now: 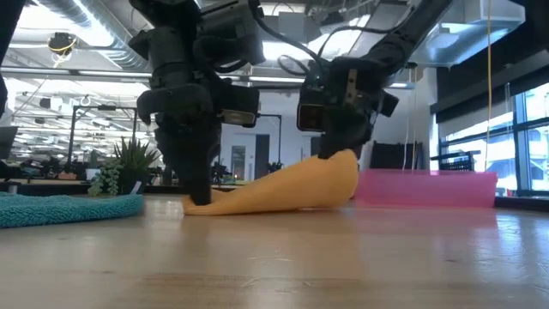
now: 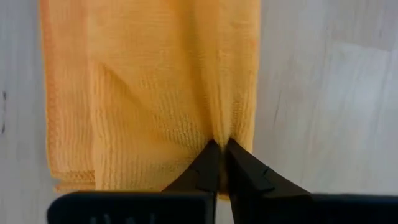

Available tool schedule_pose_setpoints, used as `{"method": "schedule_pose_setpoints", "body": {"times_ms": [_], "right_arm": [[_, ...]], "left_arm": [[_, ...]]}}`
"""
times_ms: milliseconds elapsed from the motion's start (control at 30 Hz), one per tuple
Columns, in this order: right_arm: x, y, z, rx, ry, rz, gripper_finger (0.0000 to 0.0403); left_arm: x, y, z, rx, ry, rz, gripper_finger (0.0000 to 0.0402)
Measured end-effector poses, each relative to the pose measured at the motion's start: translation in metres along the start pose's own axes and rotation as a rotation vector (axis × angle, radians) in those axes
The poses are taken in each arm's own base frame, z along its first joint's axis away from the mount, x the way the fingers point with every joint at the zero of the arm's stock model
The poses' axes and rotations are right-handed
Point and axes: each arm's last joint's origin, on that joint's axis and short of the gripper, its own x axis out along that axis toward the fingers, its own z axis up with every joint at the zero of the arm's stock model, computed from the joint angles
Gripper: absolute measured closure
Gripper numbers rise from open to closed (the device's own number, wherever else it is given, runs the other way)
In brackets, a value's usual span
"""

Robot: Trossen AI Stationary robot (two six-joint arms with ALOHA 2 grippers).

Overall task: Roll microfiber towels into tight, uniform cylinder then place into a basket
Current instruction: Roll the folded orange microfiber towel

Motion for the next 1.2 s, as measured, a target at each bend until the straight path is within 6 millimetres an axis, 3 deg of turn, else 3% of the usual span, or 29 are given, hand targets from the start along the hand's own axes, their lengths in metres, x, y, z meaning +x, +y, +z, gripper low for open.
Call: {"method": "schedule_pose_setpoints", "body": {"times_ms": [600,1000,1200], "right_arm": [[-0.025,-0.019,0.009,0.205,-0.091,0.012,0.0396],[0.0,-0.026,0.002,0.356,0.005,0.088,0.0396],[-0.003,-0.035,0.007,0.454,-0.025,0.118,0.0396]], "left_arm": [[0.0,0.002,0.001,0.097,-0.024,0.072,0.0384],[0.0,0.0,-0.002,0.221,0.001,0.065,0.0384],[0.0,-0.001,-0.003,0.238,0.008,0.061,0.0384]]}}
